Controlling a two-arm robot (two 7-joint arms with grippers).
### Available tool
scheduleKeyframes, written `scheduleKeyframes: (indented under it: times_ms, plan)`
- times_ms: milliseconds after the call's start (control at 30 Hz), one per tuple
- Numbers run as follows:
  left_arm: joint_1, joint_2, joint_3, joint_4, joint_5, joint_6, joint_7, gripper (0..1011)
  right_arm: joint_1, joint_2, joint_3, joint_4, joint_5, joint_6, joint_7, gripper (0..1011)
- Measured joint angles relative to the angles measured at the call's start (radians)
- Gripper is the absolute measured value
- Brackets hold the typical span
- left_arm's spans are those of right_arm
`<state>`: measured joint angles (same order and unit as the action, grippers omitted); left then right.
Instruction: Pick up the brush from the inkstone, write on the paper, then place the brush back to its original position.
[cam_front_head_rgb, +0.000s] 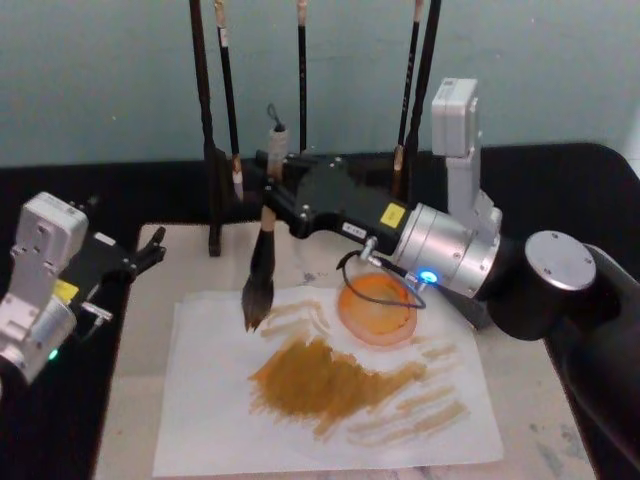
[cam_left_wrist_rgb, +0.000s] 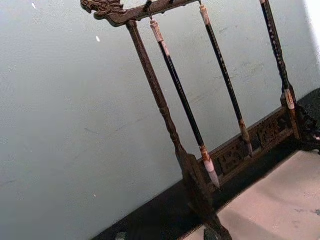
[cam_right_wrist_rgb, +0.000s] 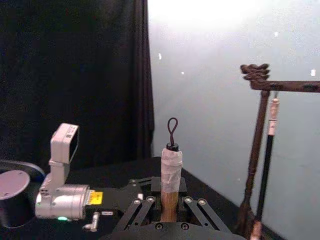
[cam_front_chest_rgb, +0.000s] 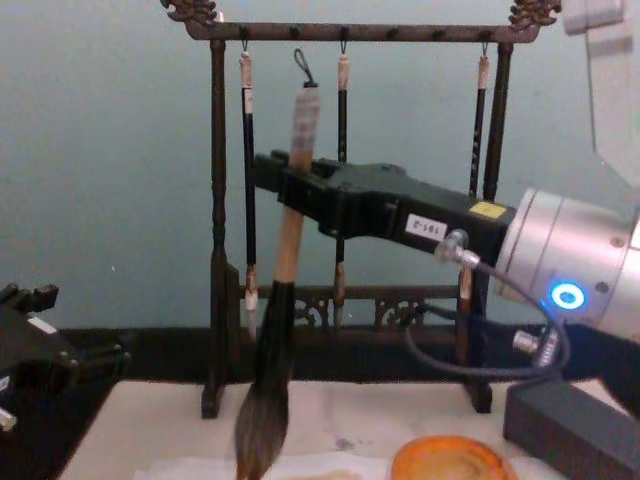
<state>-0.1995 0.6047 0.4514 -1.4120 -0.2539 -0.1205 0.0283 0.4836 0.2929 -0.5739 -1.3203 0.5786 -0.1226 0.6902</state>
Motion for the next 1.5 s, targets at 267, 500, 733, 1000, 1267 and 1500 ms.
scheduleKeyframes:
  times_ms: [267,500,733,1000,1267,1500]
  plan:
    - [0.000,0.000,0.000,0.000,0.000,0.000,0.000,1010,-0.017,0.008,-0.017,-0.023,0.012,0.018,0.013,173]
    - [0.000,0.000,0.000,0.000,0.000,0.000,0.000,1010,-0.034,0.022,-0.031,-0.050,0.029,0.032,0.025,173]
    - [0.000,0.000,0.000,0.000,0.000,0.000,0.000,1010,-0.037,0.027,-0.044,-0.053,0.033,0.037,0.027,173]
    - [0.000,0.000,0.000,0.000,0.000,0.000,0.000,1010,-0.034,0.024,-0.052,-0.034,0.031,0.037,0.024,173]
    - [0.000,0.000,0.000,0.000,0.000,0.000,0.000,1010,-0.022,0.014,-0.056,-0.003,0.023,0.028,0.021,173]
    - [0.000,0.000,0.000,0.000,0.000,0.000,0.000,1010,-0.015,0.005,-0.055,0.018,0.015,0.019,0.019,173]
